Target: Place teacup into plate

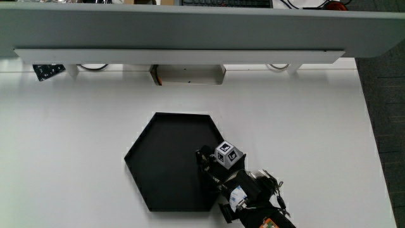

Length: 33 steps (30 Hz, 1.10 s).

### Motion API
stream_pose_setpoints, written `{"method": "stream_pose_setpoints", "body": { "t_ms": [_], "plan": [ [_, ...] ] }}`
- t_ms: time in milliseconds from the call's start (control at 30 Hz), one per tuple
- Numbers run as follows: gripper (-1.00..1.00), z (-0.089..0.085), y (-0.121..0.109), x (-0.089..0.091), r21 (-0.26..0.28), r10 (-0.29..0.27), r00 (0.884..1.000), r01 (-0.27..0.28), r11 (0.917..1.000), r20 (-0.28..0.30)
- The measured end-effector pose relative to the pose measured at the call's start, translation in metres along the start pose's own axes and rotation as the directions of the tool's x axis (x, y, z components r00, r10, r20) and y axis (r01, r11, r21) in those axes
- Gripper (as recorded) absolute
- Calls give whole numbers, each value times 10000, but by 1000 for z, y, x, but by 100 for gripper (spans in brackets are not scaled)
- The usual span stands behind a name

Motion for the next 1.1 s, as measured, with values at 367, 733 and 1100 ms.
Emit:
{"method": "stream_pose_setpoints", "body": {
  "t_ms": [367, 733, 1100],
  "plan": [
    [0, -17, 11, -9, -1004, 12, 9996, 16, 9949, 279],
    [-20, -25, 15, -14, -968, -164, 9998, 176, 9951, 138],
    [-75, -39, 8, -3, -1238, -395, 9987, 351, 9917, -333]
  ]
}}
